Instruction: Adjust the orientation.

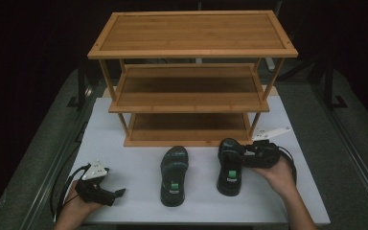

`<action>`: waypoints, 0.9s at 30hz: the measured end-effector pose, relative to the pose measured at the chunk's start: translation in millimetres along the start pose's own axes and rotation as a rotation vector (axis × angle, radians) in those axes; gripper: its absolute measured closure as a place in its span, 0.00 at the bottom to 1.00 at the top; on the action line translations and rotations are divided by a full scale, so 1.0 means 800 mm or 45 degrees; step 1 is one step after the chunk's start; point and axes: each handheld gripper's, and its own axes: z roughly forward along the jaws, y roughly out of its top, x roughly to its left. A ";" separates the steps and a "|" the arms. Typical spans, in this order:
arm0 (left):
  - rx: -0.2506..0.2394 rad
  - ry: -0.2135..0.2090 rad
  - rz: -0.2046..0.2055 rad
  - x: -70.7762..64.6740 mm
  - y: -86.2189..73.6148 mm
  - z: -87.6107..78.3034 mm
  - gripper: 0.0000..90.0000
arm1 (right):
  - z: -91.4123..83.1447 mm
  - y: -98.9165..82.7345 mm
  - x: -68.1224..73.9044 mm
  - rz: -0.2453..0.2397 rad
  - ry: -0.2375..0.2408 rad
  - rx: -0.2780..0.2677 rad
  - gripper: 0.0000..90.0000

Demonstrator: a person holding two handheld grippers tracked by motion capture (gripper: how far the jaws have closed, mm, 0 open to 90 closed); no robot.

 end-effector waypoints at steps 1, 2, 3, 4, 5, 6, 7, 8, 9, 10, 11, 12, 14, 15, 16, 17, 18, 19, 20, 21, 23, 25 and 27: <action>0.000 0.001 0.001 0.000 0.000 0.000 0.00 | 0.003 -0.002 0.000 0.001 -0.002 0.014 0.67; 0.000 0.000 0.001 0.000 0.000 0.000 0.00 | 0.006 -0.005 -0.002 0.012 0.013 0.005 0.69; 0.000 0.000 0.000 0.000 0.000 0.000 0.00 | 0.006 -0.005 -0.003 0.015 0.014 0.003 0.69; 0.001 0.000 0.001 0.000 0.000 0.000 0.00 | 0.005 -0.005 -0.005 0.019 0.021 0.003 0.71; 0.001 0.000 0.000 0.000 0.000 0.000 0.00 | 0.005 -0.005 -0.006 0.024 0.024 0.005 0.73; 0.001 0.000 -0.001 0.000 0.000 0.000 0.00 | 0.005 -0.006 -0.007 0.025 0.029 0.004 0.74; 0.000 -0.001 -0.001 0.000 0.000 0.000 0.00 | 0.004 -0.006 -0.008 0.033 0.037 0.004 0.74; 0.000 -0.001 -0.001 0.000 0.000 0.000 0.00 | 0.003 -0.006 -0.008 0.034 0.042 0.002 0.74; 0.001 -0.001 -0.001 0.000 0.000 0.000 0.00 | 0.002 -0.005 -0.008 0.031 0.043 0.002 0.75; 0.000 -0.001 -0.001 0.000 0.000 0.000 0.00 | 0.001 -0.005 -0.008 0.029 0.044 0.001 0.75; 0.000 -0.001 -0.001 0.000 0.000 0.000 0.00 | 0.001 -0.005 -0.008 0.029 0.044 0.001 0.75; 0.001 -0.001 -0.001 0.000 0.000 0.000 0.00 | 0.000 -0.005 -0.007 0.025 0.054 -0.002 0.75; 0.001 -0.002 -0.001 0.001 0.000 0.000 0.00 | -0.002 -0.002 -0.003 0.018 0.064 -0.014 0.75; 0.001 -0.002 -0.001 0.001 0.000 0.000 0.00 | -0.002 -0.001 -0.001 0.017 0.068 -0.019 0.75; 0.001 -0.002 -0.001 0.001 0.000 0.000 0.00 | -0.002 0.001 0.001 0.013 0.077 -0.025 0.75; 0.001 -0.002 -0.001 0.001 0.000 0.000 0.00 | -0.002 0.004 0.004 0.005 0.085 -0.029 0.75; 0.000 -0.002 -0.001 0.000 0.000 0.000 0.00 | -0.002 0.006 0.007 -0.003 0.096 -0.029 0.75; 0.001 -0.002 -0.001 0.001 0.000 0.000 0.00 | 0.000 0.009 0.011 -0.015 0.105 -0.026 0.75; 0.001 -0.002 -0.001 0.001 0.000 0.000 0.00 | 0.000 0.009 0.011 -0.015 0.105 -0.026 0.75; 0.001 -0.001 -0.001 0.001 0.000 0.000 0.00 | 0.004 0.014 0.019 -0.037 0.134 -0.022 0.75; 0.001 -0.001 -0.001 0.001 0.000 0.000 0.00 | 0.007 0.016 0.022 -0.047 0.143 -0.017 0.75; 0.000 -0.001 -0.002 0.001 0.000 0.000 0.00 | 0.016 0.022 0.029 -0.070 0.178 -0.001 0.75; -0.001 -0.002 -0.002 0.001 0.000 0.000 0.00 | 0.023 0.025 0.033 -0.083 0.202 0.007 0.75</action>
